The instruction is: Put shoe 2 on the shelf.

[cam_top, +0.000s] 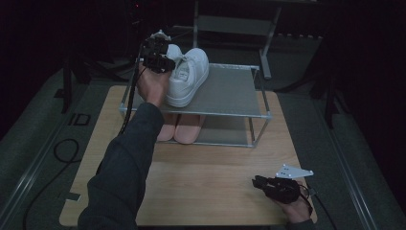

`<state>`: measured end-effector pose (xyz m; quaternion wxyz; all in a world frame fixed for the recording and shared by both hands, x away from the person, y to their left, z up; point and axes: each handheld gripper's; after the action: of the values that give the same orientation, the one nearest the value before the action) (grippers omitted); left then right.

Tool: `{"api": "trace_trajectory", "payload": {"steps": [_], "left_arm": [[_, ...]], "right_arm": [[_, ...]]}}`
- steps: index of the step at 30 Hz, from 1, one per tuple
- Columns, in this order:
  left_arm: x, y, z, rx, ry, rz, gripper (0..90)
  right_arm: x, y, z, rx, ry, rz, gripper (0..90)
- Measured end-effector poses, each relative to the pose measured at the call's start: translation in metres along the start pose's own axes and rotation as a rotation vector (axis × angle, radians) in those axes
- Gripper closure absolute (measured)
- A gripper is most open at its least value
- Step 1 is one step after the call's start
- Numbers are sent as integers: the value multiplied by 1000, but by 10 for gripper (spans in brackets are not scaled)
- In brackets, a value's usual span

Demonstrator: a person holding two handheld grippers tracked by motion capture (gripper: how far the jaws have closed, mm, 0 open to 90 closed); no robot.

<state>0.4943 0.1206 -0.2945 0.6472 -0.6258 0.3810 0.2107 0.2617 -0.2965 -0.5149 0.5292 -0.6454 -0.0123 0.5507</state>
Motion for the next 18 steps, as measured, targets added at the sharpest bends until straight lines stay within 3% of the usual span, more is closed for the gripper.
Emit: {"api": "trace_trajectory", "payload": {"steps": [7, 18], "left_arm": [[5, 2, -5, -2, -26, 2, 783], [8, 3, -9, -20, -31, -4, 778]], "right_arm": [[0, 0, 0, 0, -1, 1, 738], [1, 0, 0, 1, -3, 3, 738]]}}
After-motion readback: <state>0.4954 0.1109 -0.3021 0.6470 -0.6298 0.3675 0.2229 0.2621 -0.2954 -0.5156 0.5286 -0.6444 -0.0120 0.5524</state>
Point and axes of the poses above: each handheld gripper's, and its own axes: x roughly forward along the jaws, y roughly out of its underside, z roughly to its left, and after that the axes turned 8 degrees about z, right-handed
